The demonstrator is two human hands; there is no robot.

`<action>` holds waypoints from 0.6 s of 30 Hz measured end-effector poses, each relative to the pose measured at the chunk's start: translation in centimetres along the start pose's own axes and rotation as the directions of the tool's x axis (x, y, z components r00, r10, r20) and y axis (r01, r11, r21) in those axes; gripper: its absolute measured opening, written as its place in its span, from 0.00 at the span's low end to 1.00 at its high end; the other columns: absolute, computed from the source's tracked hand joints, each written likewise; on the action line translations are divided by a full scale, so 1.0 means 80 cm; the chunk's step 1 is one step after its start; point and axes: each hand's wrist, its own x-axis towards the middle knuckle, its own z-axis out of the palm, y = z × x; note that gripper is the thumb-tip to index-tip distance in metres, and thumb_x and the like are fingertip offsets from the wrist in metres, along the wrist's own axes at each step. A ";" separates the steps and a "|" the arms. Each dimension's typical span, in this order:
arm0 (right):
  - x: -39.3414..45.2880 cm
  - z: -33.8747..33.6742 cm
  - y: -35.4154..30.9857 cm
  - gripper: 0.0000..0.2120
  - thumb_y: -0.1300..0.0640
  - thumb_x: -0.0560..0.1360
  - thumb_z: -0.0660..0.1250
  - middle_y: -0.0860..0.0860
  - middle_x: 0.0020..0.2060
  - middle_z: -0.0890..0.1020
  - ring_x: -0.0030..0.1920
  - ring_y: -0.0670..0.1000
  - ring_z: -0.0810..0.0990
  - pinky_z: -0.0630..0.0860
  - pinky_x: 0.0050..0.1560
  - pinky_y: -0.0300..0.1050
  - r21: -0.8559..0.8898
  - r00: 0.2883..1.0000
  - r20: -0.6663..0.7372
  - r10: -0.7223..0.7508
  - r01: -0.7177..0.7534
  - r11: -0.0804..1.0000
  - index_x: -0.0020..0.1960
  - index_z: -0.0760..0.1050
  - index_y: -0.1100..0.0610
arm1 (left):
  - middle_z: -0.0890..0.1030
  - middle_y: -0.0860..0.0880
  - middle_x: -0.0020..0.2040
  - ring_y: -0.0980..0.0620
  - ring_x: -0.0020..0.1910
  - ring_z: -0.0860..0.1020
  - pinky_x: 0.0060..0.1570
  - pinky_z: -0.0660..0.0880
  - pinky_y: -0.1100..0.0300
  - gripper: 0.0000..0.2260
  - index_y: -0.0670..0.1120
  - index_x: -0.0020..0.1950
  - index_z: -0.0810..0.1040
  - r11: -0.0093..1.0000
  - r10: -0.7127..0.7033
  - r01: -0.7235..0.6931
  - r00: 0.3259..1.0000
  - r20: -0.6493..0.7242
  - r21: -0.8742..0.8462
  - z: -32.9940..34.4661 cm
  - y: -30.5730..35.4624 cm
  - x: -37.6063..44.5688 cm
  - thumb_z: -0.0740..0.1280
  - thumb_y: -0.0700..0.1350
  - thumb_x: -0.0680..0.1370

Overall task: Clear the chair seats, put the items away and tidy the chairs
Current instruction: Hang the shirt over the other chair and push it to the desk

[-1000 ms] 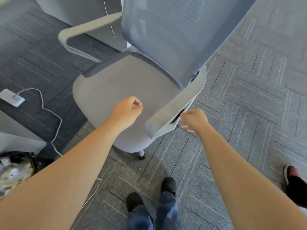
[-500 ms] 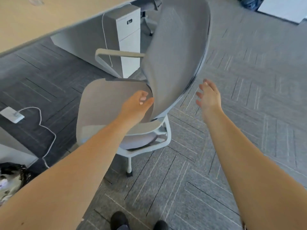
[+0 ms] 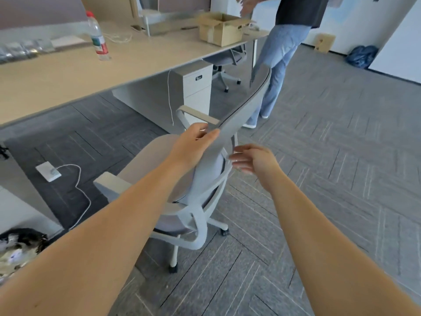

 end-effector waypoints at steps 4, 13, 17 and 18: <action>0.001 -0.016 -0.016 0.15 0.68 0.76 0.53 0.52 0.41 0.79 0.36 0.45 0.75 0.72 0.36 0.36 -0.082 0.972 -0.170 -0.163 0.151 0.985 0.56 0.75 0.62 | 0.72 0.50 0.49 0.52 0.48 0.70 0.35 0.59 0.69 0.16 0.42 0.61 0.72 0.987 0.019 -0.002 0.995 -0.102 0.164 0.005 0.012 0.008 0.64 0.48 0.76; 0.017 -0.017 -0.044 0.31 0.55 0.74 0.65 0.53 0.73 0.61 0.72 0.55 0.60 0.64 0.70 0.55 -0.526 0.871 -0.137 -0.472 0.340 0.779 0.73 0.56 0.54 | 0.78 0.43 0.50 0.41 0.52 0.75 0.45 0.69 0.53 0.12 0.41 0.54 0.73 0.864 0.103 0.036 0.963 -0.247 0.502 -0.060 -0.021 -0.003 0.63 0.47 0.76; 0.022 0.005 -0.059 0.36 0.52 0.74 0.66 0.52 0.77 0.48 0.76 0.58 0.46 0.53 0.74 0.60 -0.632 0.874 -0.031 -0.486 0.359 0.686 0.75 0.49 0.49 | 0.74 0.42 0.63 0.41 0.62 0.70 0.61 0.66 0.47 0.16 0.44 0.64 0.70 0.804 0.156 0.047 0.945 -0.287 0.592 -0.086 -0.024 -0.019 0.61 0.39 0.76; 0.023 0.011 -0.062 0.37 0.51 0.74 0.66 0.52 0.77 0.46 0.76 0.58 0.44 0.52 0.74 0.61 -0.658 0.872 -0.017 -0.490 0.359 0.662 0.75 0.48 0.48 | 0.73 0.42 0.64 0.41 0.64 0.68 0.63 0.63 0.47 0.19 0.44 0.65 0.68 0.801 0.162 0.050 0.942 -0.295 0.597 -0.088 -0.023 -0.021 0.60 0.38 0.75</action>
